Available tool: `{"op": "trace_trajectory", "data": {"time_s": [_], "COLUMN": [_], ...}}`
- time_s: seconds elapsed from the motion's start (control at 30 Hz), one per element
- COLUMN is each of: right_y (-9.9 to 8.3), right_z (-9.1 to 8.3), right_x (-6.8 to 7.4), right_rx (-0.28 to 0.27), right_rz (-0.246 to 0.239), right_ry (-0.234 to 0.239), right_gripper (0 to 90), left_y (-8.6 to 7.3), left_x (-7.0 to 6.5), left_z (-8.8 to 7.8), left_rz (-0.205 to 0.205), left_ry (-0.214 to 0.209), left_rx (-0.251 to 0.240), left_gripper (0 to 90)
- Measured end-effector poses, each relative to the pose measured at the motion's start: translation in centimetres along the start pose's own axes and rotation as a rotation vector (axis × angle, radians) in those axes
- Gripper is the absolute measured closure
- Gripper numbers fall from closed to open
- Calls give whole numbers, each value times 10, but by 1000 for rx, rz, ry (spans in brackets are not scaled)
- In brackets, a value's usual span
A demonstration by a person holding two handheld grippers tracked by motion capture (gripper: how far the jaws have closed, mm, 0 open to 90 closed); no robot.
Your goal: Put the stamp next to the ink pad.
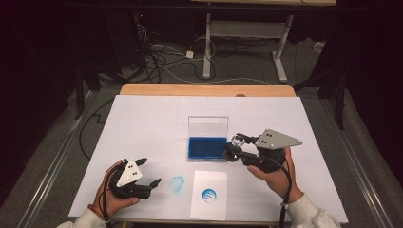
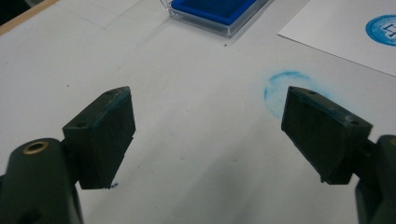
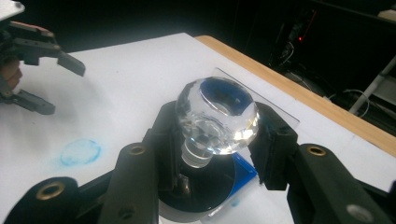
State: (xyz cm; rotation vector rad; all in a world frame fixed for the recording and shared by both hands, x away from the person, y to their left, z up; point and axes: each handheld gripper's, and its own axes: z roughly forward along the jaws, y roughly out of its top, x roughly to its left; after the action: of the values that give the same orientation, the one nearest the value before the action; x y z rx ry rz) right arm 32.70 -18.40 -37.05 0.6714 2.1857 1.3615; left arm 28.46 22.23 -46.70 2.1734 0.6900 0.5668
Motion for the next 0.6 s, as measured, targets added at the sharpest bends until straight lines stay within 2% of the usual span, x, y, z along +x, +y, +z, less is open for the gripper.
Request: {"op": "trace_trajectory", "data": {"time_s": [0.4, 0.5, 0.6], "right_y": [-4, -7, -11], "right_z": [5, 9, 13], "right_x": [-26, -34, -40], "right_rx": [37, 61, 82], "right_rz": [31, 33, 58], "right_ry": [-75, -99, -112], "right_gripper": [579, 579, 579], "left_y": [-1, 0, -1], "left_x": [3, 3, 2], "left_z": [2, 5, 6], "left_rz": [-19, -19, -16], "left_ry": [-11, -13, -16], "left_rx": [7, 10, 18], "left_gripper": [173, 173, 173]}}
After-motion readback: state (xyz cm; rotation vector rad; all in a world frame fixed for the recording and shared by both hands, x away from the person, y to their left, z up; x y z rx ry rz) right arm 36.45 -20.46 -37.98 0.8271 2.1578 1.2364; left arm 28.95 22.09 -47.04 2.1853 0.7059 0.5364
